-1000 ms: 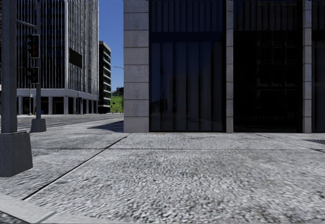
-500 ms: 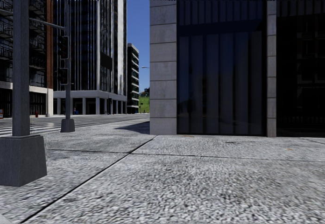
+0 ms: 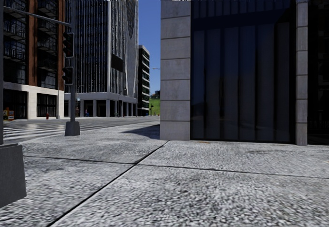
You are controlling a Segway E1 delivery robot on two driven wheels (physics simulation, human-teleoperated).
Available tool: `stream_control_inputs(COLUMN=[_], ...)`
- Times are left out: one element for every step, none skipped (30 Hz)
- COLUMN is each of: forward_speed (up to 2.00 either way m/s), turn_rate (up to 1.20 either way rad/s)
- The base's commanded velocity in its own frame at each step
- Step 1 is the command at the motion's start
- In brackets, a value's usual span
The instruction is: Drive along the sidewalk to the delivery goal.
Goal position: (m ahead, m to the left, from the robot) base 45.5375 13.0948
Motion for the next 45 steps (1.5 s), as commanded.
stream_control_inputs(forward_speed=[1.19, 1.2, 1.21, 1.21, 1.23, 1.25, 1.27, 1.27, 1.35, 1.35, 1.35, 1.35, 1.36, 1.38, 1.38, 1.43, 1.47, 1.48, 1.49, 1.49, 1.52, 1.57, 1.57, 1.66, 1.71, 1.74, 1.74, 1.76, 1.77, 1.79, 1.79, 1.81, 1.81, 1.82, 1.84, 1.84, 1.87, 1.91, 1.92, 1.93, 1.93, 1.93, 1.93, 1.93, 1.93], turn_rate=[0.03, 0.03, 0.03, 0.03, 0.03, 0.05, 0.1, 0.1, 0.29, 0.32, 0.32, 0.34, 0.35, 0.35, 0.35, 0.35, 0.35, 0.35, 0.35, 0.35, 0.35, 0.35, 0.35, 0.36, 0.36, 0.36, 0.36, 0.36, 0.36, 0.36, 0.36, 0.36, 0.36, 0.36, 0.36, 0.36, 0.36, 0.36, 0.36, 0.36, 0.36, 0.36, 0.36, 0.36, 0.36])
